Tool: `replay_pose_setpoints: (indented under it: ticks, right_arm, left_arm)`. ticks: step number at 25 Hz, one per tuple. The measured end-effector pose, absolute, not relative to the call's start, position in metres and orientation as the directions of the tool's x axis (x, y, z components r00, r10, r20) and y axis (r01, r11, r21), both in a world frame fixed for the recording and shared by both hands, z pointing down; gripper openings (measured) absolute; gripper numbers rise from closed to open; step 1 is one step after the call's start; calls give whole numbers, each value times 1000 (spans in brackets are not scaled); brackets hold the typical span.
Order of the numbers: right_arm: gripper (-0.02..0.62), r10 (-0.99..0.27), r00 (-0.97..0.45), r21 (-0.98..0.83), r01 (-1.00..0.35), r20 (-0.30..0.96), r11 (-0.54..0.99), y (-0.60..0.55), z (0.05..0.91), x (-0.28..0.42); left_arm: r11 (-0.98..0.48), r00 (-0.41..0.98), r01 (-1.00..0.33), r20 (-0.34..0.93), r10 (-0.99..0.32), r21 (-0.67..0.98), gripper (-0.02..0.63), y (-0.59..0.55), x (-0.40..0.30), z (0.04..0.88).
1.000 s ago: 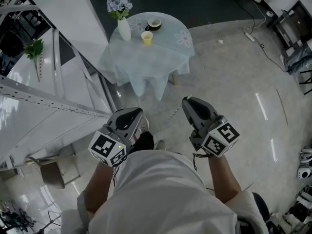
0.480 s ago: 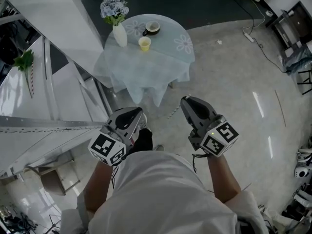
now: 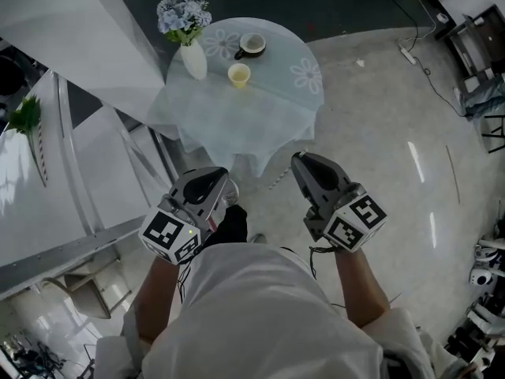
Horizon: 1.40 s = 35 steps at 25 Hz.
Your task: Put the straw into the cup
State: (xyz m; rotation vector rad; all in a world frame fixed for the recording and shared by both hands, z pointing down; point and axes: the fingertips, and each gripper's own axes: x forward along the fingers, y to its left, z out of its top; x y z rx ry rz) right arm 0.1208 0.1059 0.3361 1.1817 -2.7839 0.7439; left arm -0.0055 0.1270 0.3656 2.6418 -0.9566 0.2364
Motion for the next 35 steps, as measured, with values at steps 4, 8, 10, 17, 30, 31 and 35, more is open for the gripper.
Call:
replay_pose_setpoints:
  ticks: [4, 8, 10, 17, 30, 31, 35]
  right_arm:
    - [32, -663, -712, -423, -687, 230, 591, 82, 337, 111]
    - [32, -658, -711, -419, -690, 246, 590, 51, 336, 96]
    - [32, -659, -710, -417, -693, 248, 589, 35, 333, 89]
    - [32, -661, -706, -413, -698, 255, 586, -3, 329, 67]
    - [32, -648, -715, -407, -691, 261, 598, -42, 331, 48]
    - [32, -645, -718, -407, -688, 261, 601, -45, 331, 48]
    - [32, -629, -732, -411, -675, 262, 613, -58, 333, 46]
  left_arm:
    - [-717, 761, -647, 264, -592, 259, 23, 104, -16, 364]
    - [-711, 760, -650, 262, -595, 268, 23, 75, -29, 363]
    - [-710, 759, -651, 260, -597, 270, 23, 59, -37, 361]
    - [-704, 757, -653, 246, -605, 279, 23, 24, -56, 356]
    - [-668, 729, -684, 244, -640, 293, 21, -7, -81, 357]
    - [-663, 724, -689, 245, -644, 293, 21, -9, -83, 357]
    - [-640, 705, -708, 257, -661, 298, 21, -17, -86, 361]
